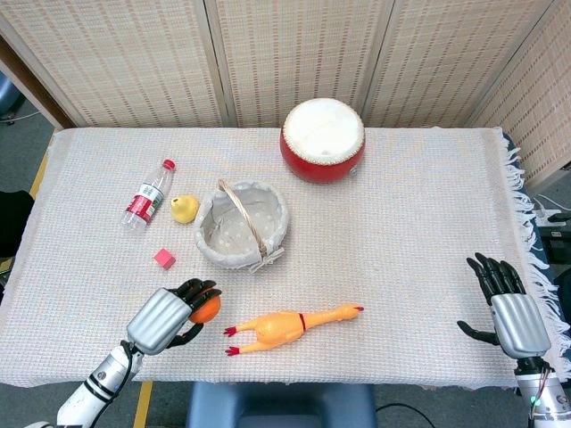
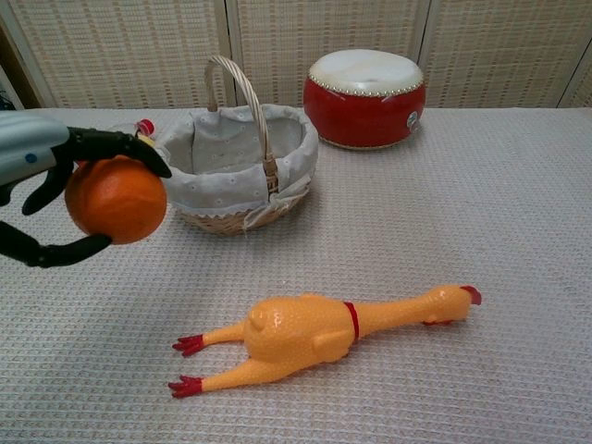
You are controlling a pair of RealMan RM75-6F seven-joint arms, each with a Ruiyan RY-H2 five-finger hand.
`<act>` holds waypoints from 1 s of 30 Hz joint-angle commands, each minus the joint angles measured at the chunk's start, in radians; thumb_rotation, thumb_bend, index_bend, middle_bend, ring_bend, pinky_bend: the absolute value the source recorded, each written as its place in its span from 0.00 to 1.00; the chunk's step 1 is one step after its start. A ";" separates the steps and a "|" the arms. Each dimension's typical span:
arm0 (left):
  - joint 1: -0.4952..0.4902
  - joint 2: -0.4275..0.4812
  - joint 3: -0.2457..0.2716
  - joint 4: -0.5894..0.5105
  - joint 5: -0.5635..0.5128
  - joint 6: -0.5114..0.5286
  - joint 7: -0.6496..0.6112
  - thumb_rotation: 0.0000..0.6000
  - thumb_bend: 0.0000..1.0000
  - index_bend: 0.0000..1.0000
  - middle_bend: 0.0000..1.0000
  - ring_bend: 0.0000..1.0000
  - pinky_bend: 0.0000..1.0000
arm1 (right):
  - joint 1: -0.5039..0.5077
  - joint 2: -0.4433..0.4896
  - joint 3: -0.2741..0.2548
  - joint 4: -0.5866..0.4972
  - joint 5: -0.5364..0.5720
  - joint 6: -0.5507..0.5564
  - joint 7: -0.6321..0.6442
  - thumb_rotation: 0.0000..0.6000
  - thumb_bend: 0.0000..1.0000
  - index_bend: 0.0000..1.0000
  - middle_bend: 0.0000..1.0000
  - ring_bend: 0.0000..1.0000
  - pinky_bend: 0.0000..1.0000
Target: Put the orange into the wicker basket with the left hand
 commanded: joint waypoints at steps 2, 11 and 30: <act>-0.105 -0.022 -0.103 -0.034 -0.116 -0.112 0.070 1.00 0.61 0.69 0.63 0.60 0.72 | 0.000 0.001 0.000 -0.001 0.000 -0.001 0.006 1.00 0.03 0.00 0.00 0.00 0.00; -0.264 -0.117 -0.220 0.081 -0.303 -0.255 0.146 1.00 0.61 0.69 0.63 0.60 0.72 | 0.002 0.005 0.000 -0.004 0.007 -0.010 0.024 1.00 0.03 0.00 0.00 0.00 0.00; -0.449 -0.250 -0.255 0.407 -0.489 -0.314 0.135 1.00 0.52 0.47 0.43 0.44 0.56 | 0.007 0.017 0.008 -0.012 0.035 -0.032 0.051 1.00 0.03 0.00 0.00 0.00 0.00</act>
